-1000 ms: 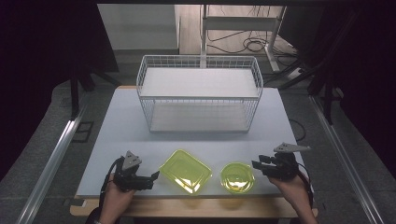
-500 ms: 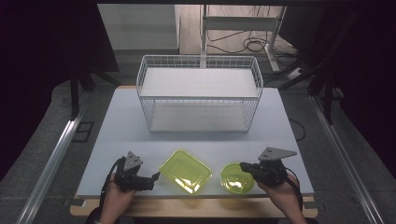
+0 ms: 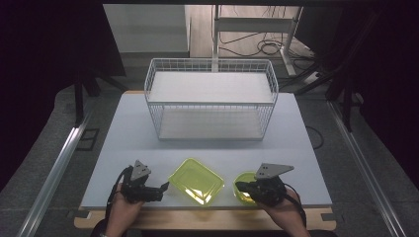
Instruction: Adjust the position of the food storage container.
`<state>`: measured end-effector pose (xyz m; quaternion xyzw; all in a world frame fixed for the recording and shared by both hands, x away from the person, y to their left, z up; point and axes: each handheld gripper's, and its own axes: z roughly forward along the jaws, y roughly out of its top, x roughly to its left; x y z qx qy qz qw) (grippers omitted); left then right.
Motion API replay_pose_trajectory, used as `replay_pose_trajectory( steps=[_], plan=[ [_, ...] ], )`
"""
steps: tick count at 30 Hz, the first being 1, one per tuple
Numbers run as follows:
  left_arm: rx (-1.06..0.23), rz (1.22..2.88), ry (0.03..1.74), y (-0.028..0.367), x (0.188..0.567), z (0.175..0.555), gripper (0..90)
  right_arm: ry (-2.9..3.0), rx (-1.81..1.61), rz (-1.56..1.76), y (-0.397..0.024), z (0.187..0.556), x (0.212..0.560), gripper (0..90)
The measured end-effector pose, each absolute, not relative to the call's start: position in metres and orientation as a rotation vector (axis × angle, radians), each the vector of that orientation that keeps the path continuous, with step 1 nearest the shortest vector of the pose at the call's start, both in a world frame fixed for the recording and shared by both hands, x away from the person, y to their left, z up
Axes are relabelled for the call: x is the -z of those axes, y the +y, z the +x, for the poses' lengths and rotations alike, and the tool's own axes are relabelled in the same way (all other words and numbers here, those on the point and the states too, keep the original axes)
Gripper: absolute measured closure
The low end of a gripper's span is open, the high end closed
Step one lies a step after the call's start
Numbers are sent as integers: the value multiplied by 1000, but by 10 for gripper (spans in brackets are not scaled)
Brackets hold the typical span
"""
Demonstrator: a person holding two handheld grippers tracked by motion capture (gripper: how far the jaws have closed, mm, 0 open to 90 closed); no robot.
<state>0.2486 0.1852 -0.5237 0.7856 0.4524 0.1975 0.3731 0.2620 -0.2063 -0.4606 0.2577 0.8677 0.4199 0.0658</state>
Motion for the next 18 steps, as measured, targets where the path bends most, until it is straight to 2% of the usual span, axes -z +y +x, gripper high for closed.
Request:
replay_pose_trajectory(
  steps=[9, 18],
  plan=[
    [-502, 2013, 1160, 185, 524, 249, 29, 2710, -1216, 706, -186, 254, 473, 881],
    [-494, 2012, 1160, 185, 524, 249, 29, 2743, -1178, 713, -186, 255, 477, 880]
  ],
)
